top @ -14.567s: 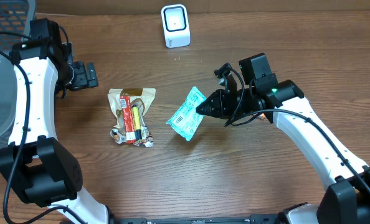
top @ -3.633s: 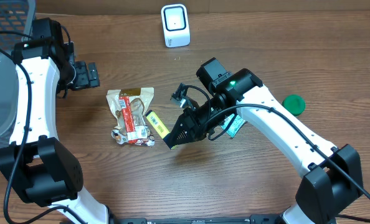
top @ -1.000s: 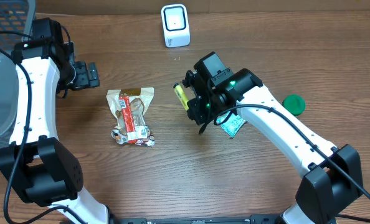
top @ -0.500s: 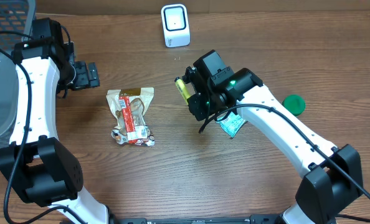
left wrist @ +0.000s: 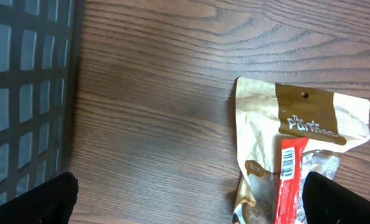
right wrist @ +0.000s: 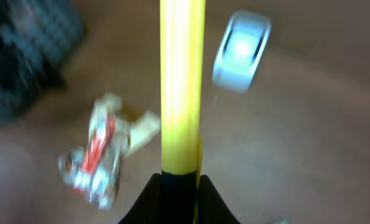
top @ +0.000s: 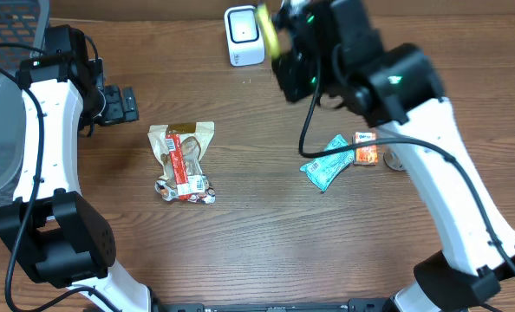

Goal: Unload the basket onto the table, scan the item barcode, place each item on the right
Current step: 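Carry the yellow marker up to the white scanner, then hold the yellow marker against the white scanner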

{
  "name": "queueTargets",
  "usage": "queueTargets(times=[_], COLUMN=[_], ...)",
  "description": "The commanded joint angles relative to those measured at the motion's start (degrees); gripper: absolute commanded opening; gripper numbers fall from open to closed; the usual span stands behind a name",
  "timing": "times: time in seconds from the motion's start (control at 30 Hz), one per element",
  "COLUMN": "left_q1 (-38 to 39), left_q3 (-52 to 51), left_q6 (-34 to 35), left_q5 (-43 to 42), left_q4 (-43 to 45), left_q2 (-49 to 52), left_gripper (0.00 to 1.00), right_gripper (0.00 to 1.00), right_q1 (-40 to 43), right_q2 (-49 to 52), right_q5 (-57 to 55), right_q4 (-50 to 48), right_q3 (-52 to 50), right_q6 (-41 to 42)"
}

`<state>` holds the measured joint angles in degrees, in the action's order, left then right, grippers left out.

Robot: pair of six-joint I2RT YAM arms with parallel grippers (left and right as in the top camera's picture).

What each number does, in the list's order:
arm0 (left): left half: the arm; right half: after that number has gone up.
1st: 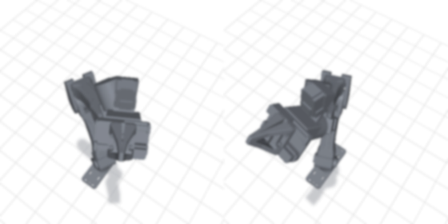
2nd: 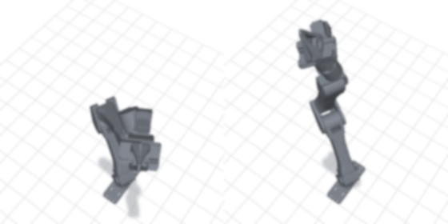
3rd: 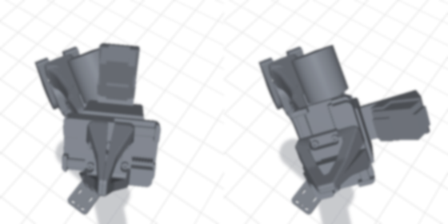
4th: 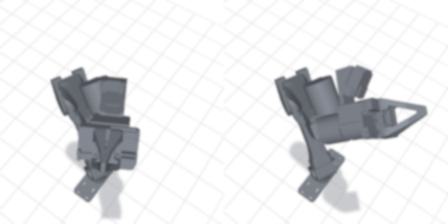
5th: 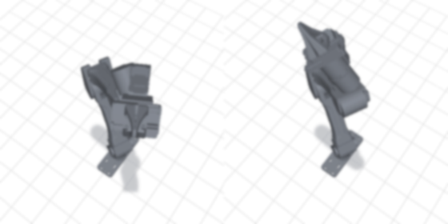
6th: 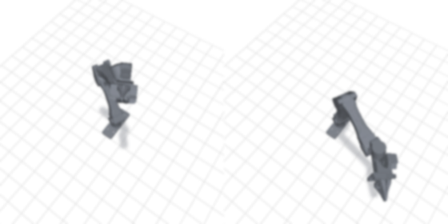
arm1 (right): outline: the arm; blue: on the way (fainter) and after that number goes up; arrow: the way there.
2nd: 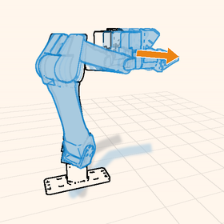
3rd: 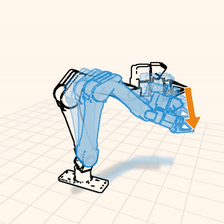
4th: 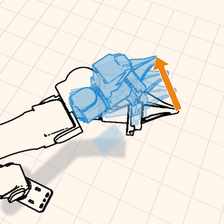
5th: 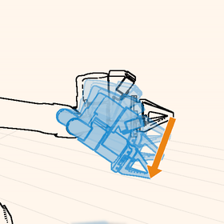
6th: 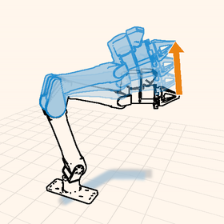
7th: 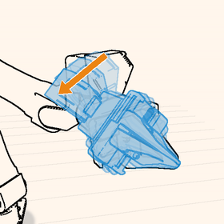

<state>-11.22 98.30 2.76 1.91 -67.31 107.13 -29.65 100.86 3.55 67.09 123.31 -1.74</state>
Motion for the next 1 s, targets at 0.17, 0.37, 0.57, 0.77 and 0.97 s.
queueTargets(times=[0.17,0.37,0.57,0.77,0.97], left_q1=[0.39,0.39,0.39,0.39,0.39], left_q3=[1.18,1.18,1.18,1.18,1.18], left_q6=[-0.87,-0.87,-0.87,-0.87,-0.87], left_q5=[-0.44,-0.44,-0.44,-0.44,-0.44], left_q4=[0.09,0.09,0.09,0.09,0.09], left_q2=[-1.07,-1.07,-1.07,-1.07,-1.07], left_gripper=[1.0,1.0,1.0,1.0,1.0], right_gripper=[0.04,0.04,0.04,0.04,0.04], right_q1=[0.15,0.15,0.15,0.15,0.13], right_q2=[0.37,5.88,15.37,25.88,33.97], right_q5=[-15.96,-15.98,-16.06,-21.59,-26.36], right_q4=[-16.39,-23.76,-27.71,-32.44,-37.09], right_q3=[3.78,3.78,3.78,3.74,3.69], right_q6=[-3.61,-9.07,-9.27,-9.29,-13.97])
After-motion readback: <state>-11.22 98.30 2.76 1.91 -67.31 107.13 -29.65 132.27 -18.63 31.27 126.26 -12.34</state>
